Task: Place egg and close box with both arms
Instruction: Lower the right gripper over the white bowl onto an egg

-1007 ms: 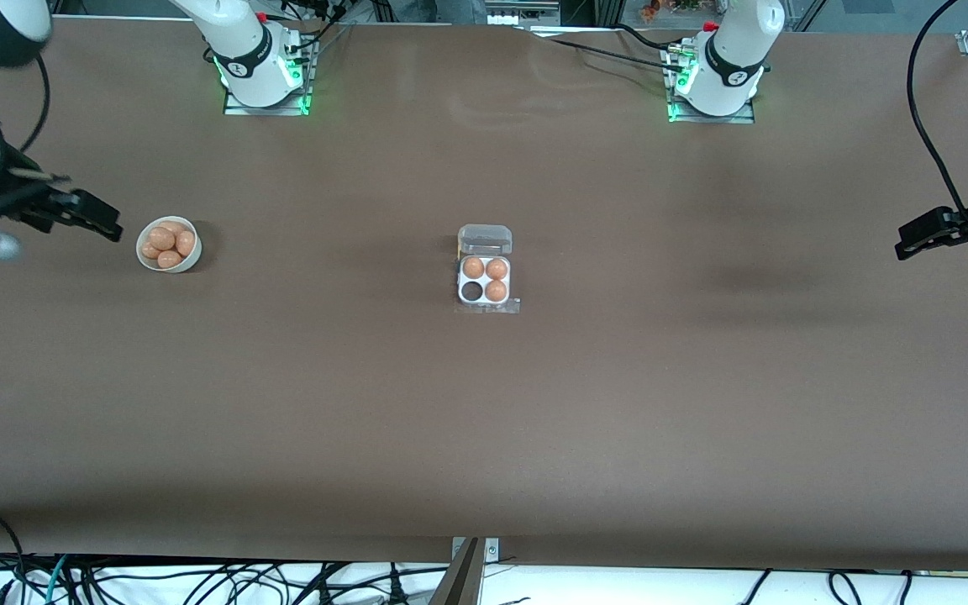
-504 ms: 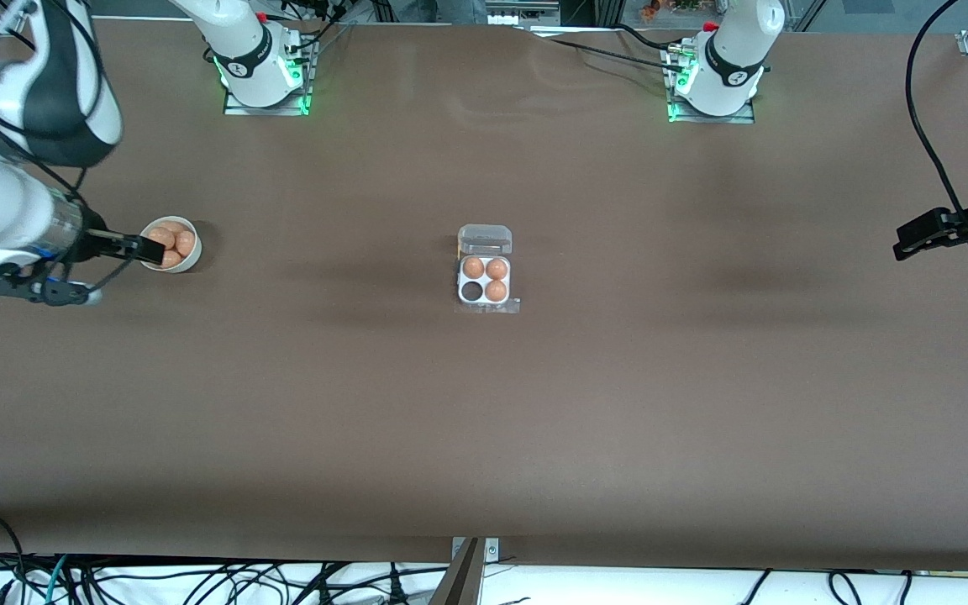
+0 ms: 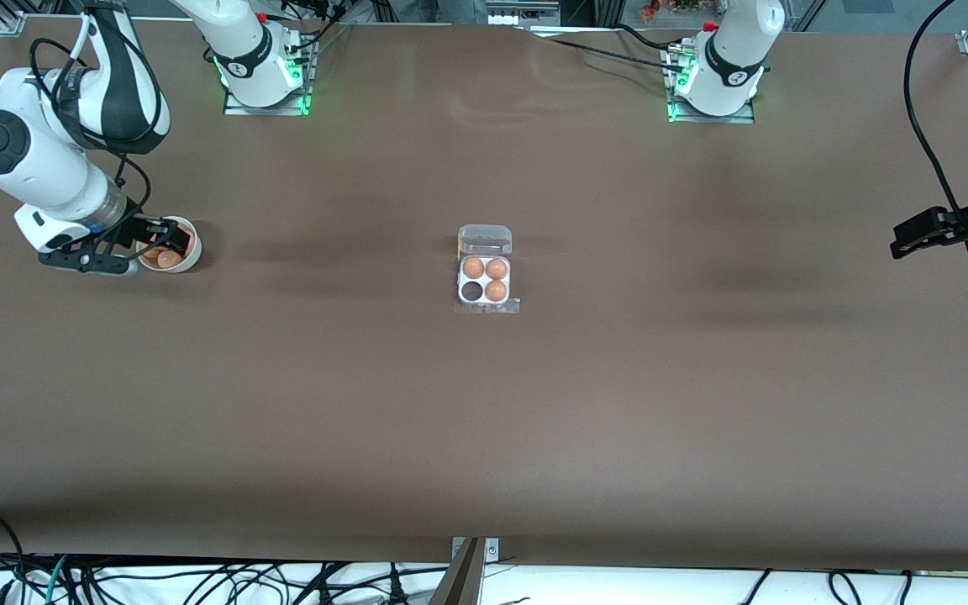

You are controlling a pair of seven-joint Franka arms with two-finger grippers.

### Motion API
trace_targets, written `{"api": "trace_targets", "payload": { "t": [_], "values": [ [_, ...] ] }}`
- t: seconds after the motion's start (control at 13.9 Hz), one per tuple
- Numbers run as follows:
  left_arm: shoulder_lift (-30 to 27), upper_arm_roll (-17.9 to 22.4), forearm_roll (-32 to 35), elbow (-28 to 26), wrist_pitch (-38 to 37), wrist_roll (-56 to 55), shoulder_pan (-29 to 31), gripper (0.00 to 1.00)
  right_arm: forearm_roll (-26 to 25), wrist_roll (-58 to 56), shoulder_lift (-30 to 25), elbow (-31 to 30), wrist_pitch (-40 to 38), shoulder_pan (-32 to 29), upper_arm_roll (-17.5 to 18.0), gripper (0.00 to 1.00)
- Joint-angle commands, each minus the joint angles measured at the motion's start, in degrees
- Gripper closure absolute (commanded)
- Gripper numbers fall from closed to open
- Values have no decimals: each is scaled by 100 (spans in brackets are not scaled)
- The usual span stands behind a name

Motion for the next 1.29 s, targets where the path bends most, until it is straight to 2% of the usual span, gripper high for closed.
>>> {"api": "trace_targets", "payload": {
  "t": [0.0,0.14,0.58,1.22],
  "values": [
    [59,-18,82,156,-120,33,-13,0,-96,-497,-57,-516,673,-23,-333,0],
    [51,-18,100,165,-120,33,-13,0,-96,-981,136,-534,859,-14,-614,0],
    [59,-18,100,156,-120,33,-22,0,-88,-1500,479,-807,1449,-23,-843,0],
    [86,-18,82,165,-128,25,-22,0,-88,-1747,673,-807,1274,-23,-844,0]
  ]
}}
